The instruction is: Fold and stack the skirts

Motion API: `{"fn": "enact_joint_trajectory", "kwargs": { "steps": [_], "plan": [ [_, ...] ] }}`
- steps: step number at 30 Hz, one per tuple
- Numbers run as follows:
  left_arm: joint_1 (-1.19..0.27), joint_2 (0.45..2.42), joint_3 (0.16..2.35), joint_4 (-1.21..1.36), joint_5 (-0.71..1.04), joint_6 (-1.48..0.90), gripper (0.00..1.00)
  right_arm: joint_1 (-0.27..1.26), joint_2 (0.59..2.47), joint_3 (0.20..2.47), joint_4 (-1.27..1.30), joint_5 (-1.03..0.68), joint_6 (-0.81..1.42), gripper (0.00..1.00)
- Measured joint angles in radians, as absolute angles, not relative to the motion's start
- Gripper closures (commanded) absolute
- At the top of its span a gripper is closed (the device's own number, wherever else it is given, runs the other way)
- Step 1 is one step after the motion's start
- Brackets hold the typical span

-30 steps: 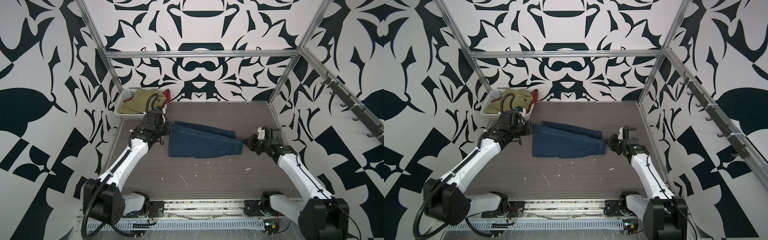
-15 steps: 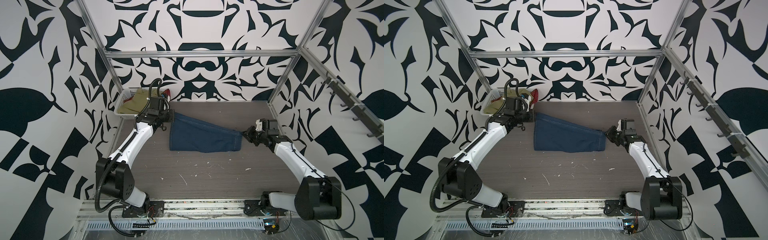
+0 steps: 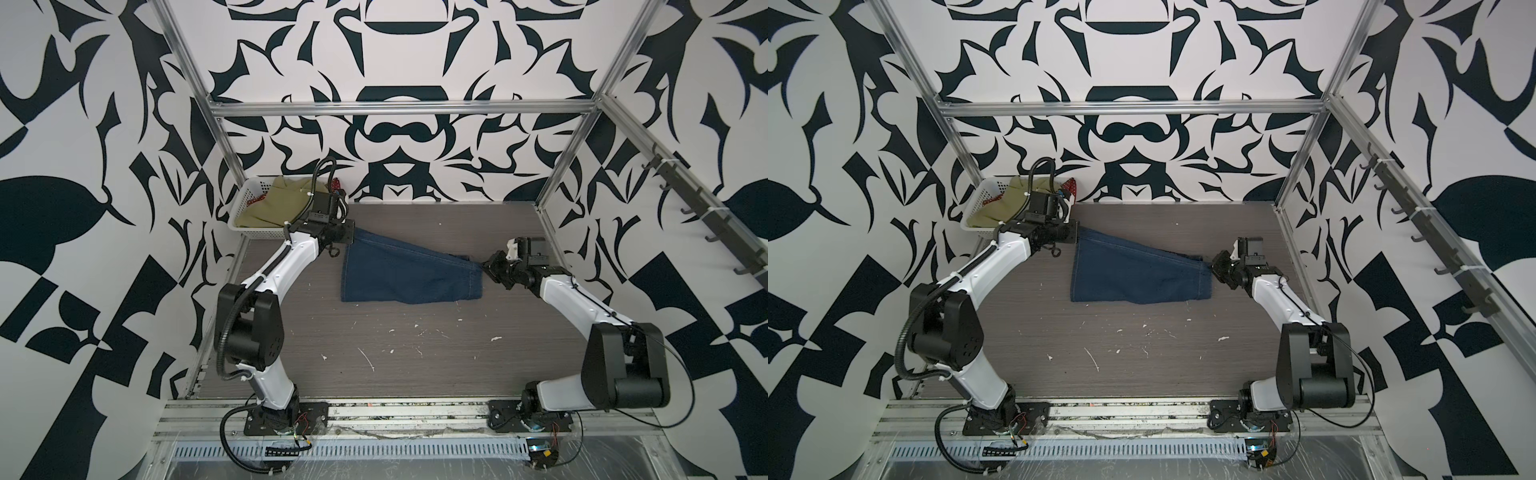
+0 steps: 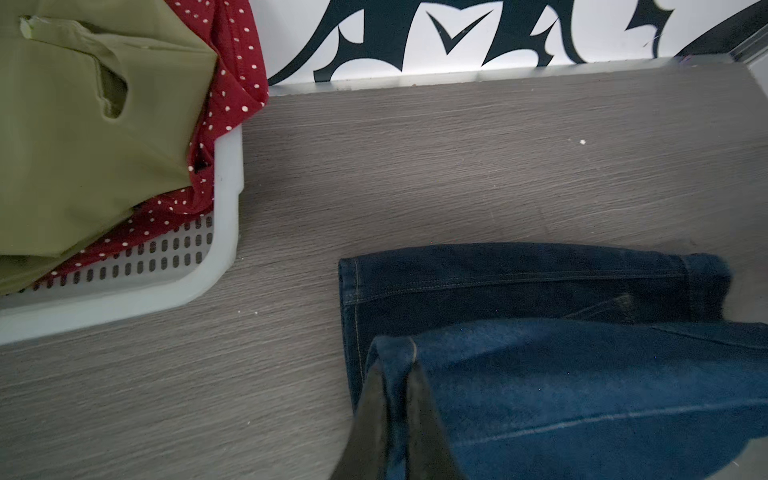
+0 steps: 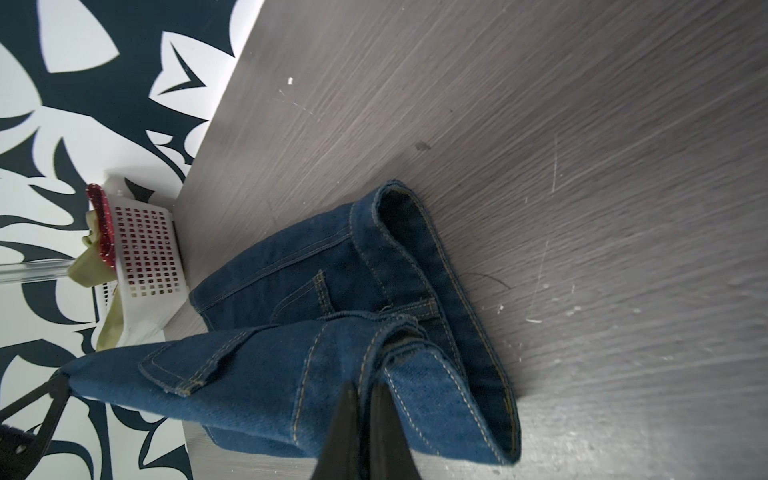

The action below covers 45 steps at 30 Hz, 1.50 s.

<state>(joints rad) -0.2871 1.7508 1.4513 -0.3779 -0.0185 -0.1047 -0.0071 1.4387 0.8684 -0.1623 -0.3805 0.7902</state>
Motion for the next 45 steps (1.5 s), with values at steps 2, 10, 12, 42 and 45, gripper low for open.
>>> {"fn": "enact_joint_trajectory", "kwargs": {
  "steps": [2,10,12,42,45],
  "plan": [
    [-0.287,1.786,1.47,-0.368,-0.025,-0.094,1.0,-0.007,1.457,0.868,-0.146,-0.381,0.79,1.0],
    [-0.287,1.932,1.623,-0.36,-0.031,-0.053,0.94,-0.007,1.516,0.906,-0.121,-0.368,0.791,0.91],
    [-0.287,1.963,1.652,-0.358,-0.041,-0.047,0.87,-0.007,1.545,0.93,-0.117,-0.364,0.792,0.75],
    [-0.398,1.708,0.989,-0.201,-0.14,-0.42,0.81,0.151,1.645,0.904,-0.089,-0.373,0.675,0.96],
    [-0.398,1.705,0.929,-0.179,-0.138,-0.476,0.85,0.137,1.673,0.904,-0.087,-0.358,0.679,0.99]
  ]
}}
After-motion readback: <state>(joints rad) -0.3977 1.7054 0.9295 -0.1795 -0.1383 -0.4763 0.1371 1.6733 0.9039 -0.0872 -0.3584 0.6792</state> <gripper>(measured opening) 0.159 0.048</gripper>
